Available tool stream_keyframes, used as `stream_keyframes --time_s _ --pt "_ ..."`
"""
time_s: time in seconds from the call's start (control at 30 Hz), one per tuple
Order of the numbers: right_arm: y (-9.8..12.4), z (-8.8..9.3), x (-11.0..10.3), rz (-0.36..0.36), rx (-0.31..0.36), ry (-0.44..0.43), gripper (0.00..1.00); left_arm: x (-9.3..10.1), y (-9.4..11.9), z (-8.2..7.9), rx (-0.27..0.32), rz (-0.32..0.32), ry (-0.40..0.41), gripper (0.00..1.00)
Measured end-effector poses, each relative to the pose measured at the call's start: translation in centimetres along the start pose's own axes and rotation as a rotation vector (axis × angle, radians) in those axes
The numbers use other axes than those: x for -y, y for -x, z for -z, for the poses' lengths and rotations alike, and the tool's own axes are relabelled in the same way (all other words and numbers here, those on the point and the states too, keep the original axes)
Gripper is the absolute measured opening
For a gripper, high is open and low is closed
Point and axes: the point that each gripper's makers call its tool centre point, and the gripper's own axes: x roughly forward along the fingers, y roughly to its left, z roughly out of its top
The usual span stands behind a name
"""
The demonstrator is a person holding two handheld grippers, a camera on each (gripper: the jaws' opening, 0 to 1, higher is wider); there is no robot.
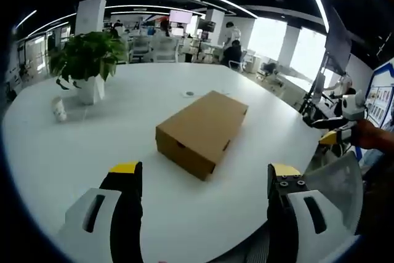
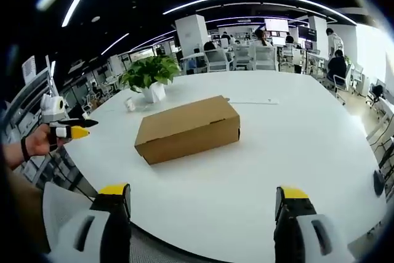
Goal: Operate the shoe box by opening the lid, removing the specified soft item, and placing it in the target area until the item is outside and the box remains undamaged.
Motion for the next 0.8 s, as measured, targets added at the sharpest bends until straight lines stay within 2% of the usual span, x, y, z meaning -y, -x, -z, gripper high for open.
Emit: stream_keyframes --time_s 0.8 --pt "-0.04 -0.01 0.10 -0.007 -0.010 0.010 0.98 0.04 -0.15 0.30 -0.003 -0.002 0.014 0.82"
